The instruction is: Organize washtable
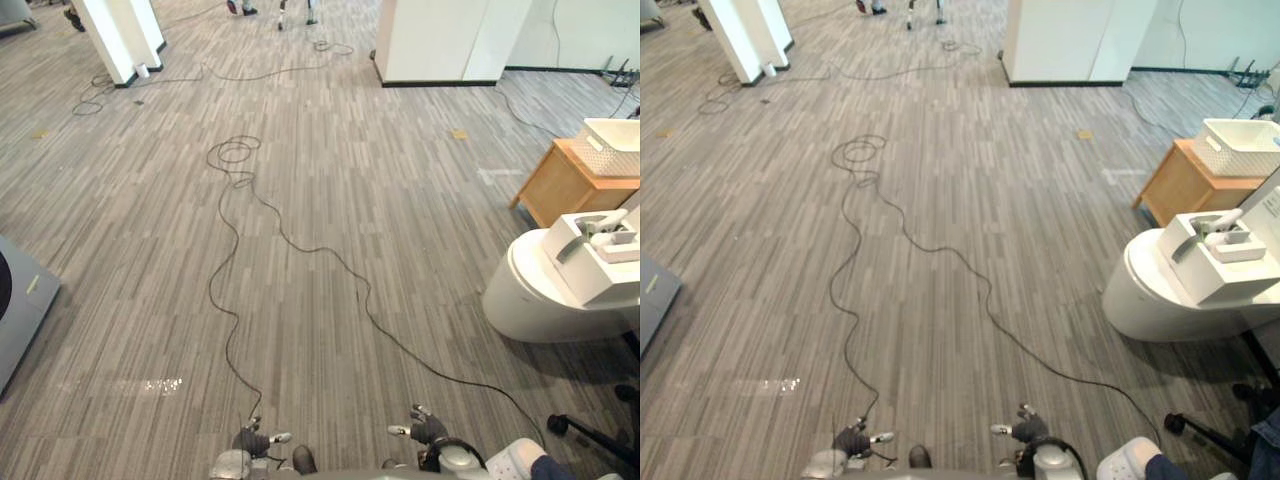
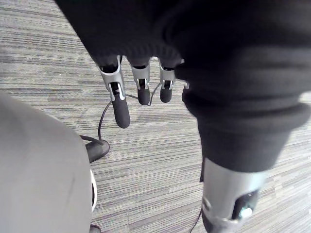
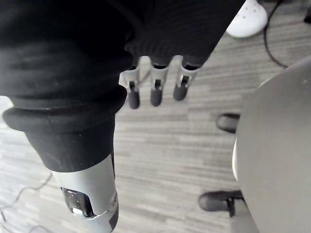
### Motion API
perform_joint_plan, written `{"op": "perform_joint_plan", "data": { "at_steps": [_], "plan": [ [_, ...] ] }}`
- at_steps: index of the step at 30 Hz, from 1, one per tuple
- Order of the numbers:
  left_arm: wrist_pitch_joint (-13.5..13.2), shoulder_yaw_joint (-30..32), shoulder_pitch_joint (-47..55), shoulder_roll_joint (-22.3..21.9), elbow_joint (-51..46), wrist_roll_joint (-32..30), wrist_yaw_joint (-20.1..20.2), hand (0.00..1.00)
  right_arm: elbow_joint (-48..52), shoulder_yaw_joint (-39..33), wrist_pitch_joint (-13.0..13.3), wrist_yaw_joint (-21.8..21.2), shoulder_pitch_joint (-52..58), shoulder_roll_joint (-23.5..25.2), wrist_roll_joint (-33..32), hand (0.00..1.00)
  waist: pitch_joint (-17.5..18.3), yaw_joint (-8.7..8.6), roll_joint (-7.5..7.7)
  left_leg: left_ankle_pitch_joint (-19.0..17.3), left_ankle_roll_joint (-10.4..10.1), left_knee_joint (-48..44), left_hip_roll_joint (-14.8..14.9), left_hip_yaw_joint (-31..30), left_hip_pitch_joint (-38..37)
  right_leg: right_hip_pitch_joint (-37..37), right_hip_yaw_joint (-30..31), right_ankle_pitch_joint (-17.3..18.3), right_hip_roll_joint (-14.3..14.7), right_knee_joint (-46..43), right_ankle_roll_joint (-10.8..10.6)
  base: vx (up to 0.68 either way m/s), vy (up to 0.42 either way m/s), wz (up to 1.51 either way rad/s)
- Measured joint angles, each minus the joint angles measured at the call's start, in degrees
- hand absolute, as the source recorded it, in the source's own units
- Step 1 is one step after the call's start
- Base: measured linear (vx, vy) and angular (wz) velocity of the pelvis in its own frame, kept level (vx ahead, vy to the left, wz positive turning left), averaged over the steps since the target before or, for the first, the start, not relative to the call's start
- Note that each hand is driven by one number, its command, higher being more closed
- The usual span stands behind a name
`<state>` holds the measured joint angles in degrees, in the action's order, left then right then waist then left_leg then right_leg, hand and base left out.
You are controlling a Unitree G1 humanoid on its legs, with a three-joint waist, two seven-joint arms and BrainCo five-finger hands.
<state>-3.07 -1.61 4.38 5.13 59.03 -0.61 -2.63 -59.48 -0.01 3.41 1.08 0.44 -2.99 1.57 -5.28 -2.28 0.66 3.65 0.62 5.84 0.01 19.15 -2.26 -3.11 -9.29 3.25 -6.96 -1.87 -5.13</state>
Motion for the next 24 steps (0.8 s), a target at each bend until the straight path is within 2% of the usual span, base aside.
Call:
{"op": "perform_joint_plan", "data": {
  "at_steps": [8,13,16,18,19,21,23,24],
  "plan": [
    [-0.40,2.13,0.14,-0.43,0.01,0.28,-0.03,0.00,-0.51,-2.74,0.04,0.31,0.03,0.21,-3.24,0.00,-0.10,0.02,-0.14,-0.21,-0.06,-0.33,0.02,0.03,0.65,0.61,-0.17,0.50,-0.01,-0.31,-0.09,0.02,-0.004,0.01],
    [-1.20,2.34,0.38,-0.49,0.00,0.49,-0.05,0.00,-0.99,-4.90,0.04,1.45,-0.10,0.33,-3.29,0.00,-0.72,0.00,-0.40,-0.45,-0.43,-0.36,0.11,-0.88,0.32,0.55,-1.26,2.02,-0.09,-1.98,-0.14,0.04,-0.017,0.10],
    [-1.37,3.36,0.33,-0.62,-0.04,1.00,-0.11,0.00,-0.98,-6.09,0.04,1.52,-0.14,0.52,-3.28,0.00,-1.13,0.06,-0.24,-0.91,-1.13,-0.39,0.18,-1.41,0.30,1.52,-1.67,4.34,-0.32,-4.64,-0.02,0.06,-0.031,0.09],
    [-1.39,4.60,0.23,-0.53,-0.10,1.05,-0.17,0.00,-0.94,-6.17,0.04,1.56,-0.29,0.84,-3.27,0.00,-1.71,0.09,0.49,-2.60,-2.05,-2.10,0.44,-1.40,0.87,2.84,-1.83,7.13,-0.80,-8.21,0.56,0.08,-0.049,0.08],
    [-1.39,4.68,0.08,-0.44,-0.25,1.08,-0.15,0.00,-0.92,-6.17,0.04,1.57,-0.28,1.03,-3.26,0.00,-2.06,0.09,0.87,-3.99,-2.31,-4.76,0.81,-1.27,2.02,3.26,-1.89,7.98,-1.08,-9.25,0.56,0.09,-0.080,0.04],
    [-1.45,7.99,-0.58,-0.70,-1.76,2.25,-0.23,0.00,0.48,-5.97,0.09,1.81,0.03,1.37,-3.23,0.00,-3.83,1.15,1.23,-10.55,-4.04,-22.02,4.58,-0.61,8.13,3.05,-1.62,10.38,-1.06,-11.89,1.45,0.10,-0.097,-0.08],
    [-1.47,10.35,-0.73,-1.57,-3.65,2.74,-0.32,0.00,1.00,-5.73,0.09,2.20,0.23,1.44,-3.24,0.00,-4.78,1.57,1.21,-11.28,-4.92,-34.33,7.73,-0.10,12.58,1.79,-1.58,11.26,-0.63,-12.37,2.11,0.12,-0.113,-0.12],
    [-1.92,12.57,-0.49,-2.41,-5.29,4.23,-0.63,0.00,2.57,-5.73,0.05,2.59,0.29,1.53,-3.24,0.00,-6.17,2.16,0.36,-11.54,-6.34,-46.08,11.56,0.22,17.26,-0.90,-1.43,12.32,0.37,-11.96,2.89,0.20,-0.088,-0.16]
  ]
}}
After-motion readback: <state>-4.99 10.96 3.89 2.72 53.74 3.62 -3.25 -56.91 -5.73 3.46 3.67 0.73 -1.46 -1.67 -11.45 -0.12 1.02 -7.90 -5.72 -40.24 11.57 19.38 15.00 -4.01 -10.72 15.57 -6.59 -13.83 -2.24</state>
